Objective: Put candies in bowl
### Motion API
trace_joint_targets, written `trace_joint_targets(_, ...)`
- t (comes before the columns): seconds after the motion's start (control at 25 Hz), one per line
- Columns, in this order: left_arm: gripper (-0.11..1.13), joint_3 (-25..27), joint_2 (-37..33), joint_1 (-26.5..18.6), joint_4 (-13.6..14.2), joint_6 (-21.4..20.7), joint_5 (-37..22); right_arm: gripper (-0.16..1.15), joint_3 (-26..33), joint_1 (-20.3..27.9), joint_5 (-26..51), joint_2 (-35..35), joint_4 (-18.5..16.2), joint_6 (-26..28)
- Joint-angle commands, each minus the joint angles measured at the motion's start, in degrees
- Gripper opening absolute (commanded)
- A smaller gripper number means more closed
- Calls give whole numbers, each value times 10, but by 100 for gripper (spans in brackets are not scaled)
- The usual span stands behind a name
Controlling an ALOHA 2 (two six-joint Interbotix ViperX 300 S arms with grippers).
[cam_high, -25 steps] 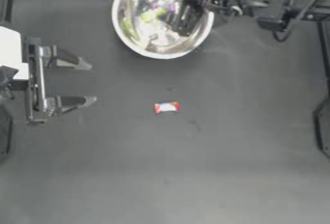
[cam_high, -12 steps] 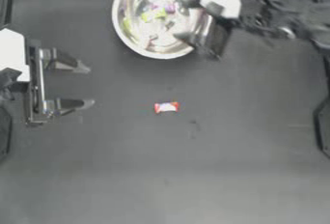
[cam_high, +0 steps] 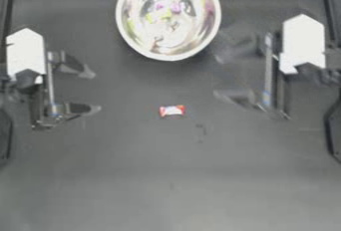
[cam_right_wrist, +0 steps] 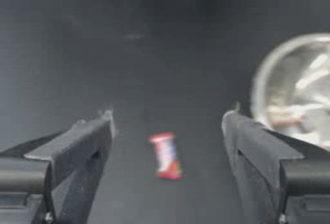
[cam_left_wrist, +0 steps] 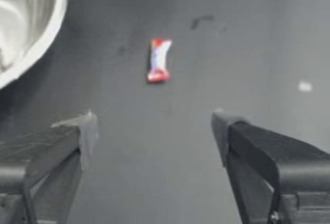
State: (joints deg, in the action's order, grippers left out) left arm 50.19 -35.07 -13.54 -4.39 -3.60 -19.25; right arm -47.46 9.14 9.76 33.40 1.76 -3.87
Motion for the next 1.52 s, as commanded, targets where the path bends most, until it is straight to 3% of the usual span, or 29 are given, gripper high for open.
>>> trace_joint_targets(0.04,102,-45,35,-6,-1,4,-7,97,-23,-25,-2,44,11,1)
trace_joint_targets(0.2,102,-83,89,-18,0,32,-50,97,-45,-60,2,78,14,1)
trace_joint_targets(0.52,102,-197,214,-18,30,72,-154,97,-74,-92,12,118,25,1)
trace_joint_targets(1.0,102,-319,354,3,62,69,-194,97,-117,-112,8,181,46,2)
trace_joint_targets(1.2,102,-352,399,11,86,66,-209,97,-120,-130,-6,183,40,1)
trace_joint_targets(1.52,102,-381,449,15,91,63,-212,97,-120,-134,-11,183,37,1)
